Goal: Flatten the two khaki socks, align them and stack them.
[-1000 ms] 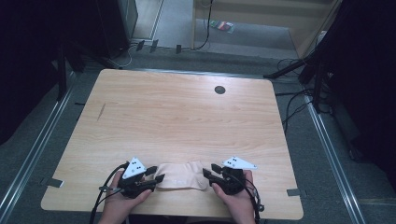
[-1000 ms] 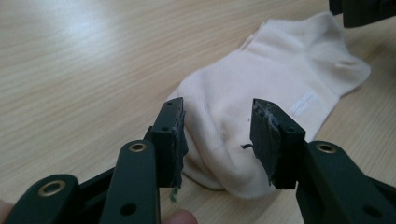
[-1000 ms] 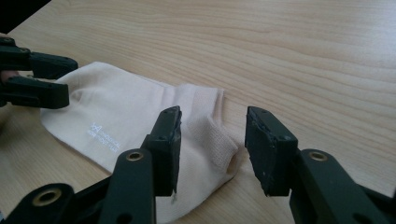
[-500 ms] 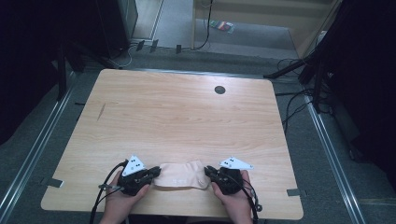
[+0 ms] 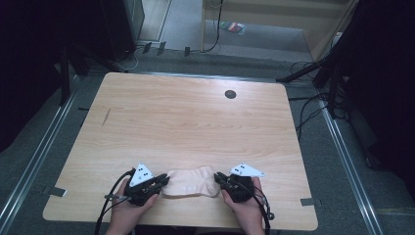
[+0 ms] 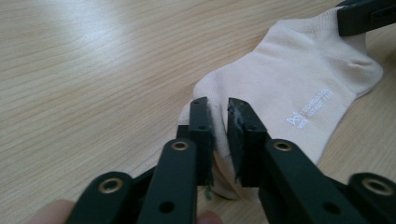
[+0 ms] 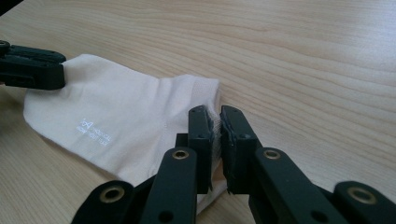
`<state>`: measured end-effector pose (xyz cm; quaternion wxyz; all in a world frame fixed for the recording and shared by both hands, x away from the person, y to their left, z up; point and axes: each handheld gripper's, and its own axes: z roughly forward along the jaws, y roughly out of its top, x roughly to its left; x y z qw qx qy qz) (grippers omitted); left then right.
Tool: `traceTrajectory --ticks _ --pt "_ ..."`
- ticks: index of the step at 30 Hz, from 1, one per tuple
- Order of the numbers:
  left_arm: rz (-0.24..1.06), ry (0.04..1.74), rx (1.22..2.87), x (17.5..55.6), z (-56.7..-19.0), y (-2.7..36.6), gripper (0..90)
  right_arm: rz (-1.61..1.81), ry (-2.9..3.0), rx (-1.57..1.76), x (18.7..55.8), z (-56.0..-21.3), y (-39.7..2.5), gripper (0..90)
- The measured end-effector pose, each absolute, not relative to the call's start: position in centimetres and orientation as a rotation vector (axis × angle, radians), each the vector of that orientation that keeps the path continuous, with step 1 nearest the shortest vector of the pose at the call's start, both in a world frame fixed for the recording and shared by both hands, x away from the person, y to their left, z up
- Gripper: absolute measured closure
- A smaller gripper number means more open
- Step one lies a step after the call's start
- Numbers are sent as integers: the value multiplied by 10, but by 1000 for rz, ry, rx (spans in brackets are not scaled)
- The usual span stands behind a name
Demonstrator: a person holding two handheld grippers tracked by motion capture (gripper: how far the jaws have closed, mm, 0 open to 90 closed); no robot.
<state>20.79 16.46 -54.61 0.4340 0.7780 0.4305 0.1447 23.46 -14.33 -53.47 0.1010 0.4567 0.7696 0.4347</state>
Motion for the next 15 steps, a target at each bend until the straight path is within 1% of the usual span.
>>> traceTrajectory --ticks 1,3,4,6,9,12,14,15 --pt "365 1076 1934 208 -546 165 718 1291 2276 1352 235 -536 -144 770" --pt "375 1078 1919 209 -546 167 647 1319 2258 1357 236 -536 -145 638" --pt "384 1080 1908 210 -546 169 596 1332 2250 1351 237 -537 -146 597" --pt "376 1082 1881 212 -547 173 529 1349 2229 1346 237 -537 -147 541" --pt "386 1101 1860 215 -548 175 390 1361 2199 1346 238 -536 -150 471" --pt "404 1125 1835 216 -545 180 244 1365 2153 1319 238 -534 -153 342" --pt "417 1150 1821 218 -543 184 141 1360 2129 1320 238 -532 -156 272" --pt "416 1150 1811 219 -542 186 134 1373 2119 1321 239 -531 -157 252"
